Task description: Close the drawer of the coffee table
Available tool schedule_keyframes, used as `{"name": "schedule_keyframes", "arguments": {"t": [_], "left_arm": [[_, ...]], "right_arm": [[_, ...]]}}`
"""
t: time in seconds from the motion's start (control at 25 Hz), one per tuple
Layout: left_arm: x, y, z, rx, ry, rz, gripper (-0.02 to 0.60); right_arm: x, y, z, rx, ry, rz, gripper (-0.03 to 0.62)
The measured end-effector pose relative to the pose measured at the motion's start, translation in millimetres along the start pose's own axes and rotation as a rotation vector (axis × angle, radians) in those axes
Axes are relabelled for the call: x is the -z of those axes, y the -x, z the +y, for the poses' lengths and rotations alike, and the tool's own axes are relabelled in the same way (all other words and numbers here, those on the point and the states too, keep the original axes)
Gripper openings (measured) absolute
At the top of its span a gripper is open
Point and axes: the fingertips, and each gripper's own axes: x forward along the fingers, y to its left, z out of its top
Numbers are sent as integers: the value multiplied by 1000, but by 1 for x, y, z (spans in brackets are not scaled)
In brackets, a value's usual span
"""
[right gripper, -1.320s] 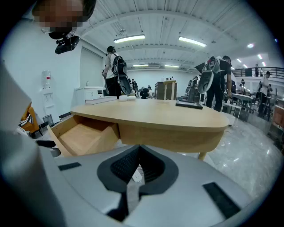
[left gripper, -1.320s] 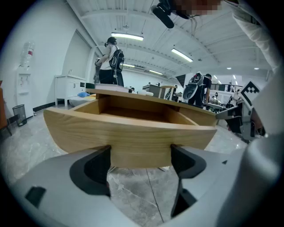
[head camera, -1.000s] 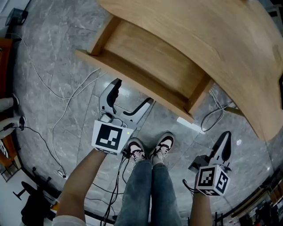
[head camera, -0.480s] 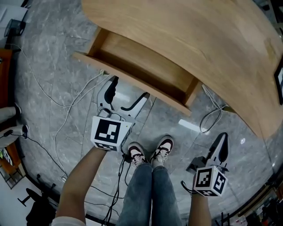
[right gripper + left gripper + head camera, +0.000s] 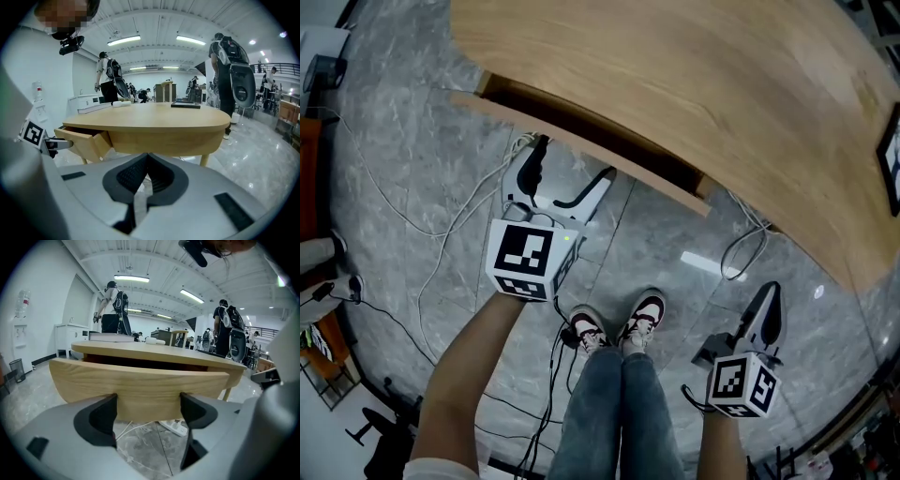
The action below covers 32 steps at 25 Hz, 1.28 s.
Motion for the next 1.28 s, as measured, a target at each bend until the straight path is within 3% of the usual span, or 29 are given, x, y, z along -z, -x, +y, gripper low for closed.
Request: {"name": "schedule_keyframes", "arguments": {"t": [1.28], "left_arm": [[-37,-63,7,8,-7,-56,416]], "right_arm": [[5,-2,-36,43,-29,7,0]]}}
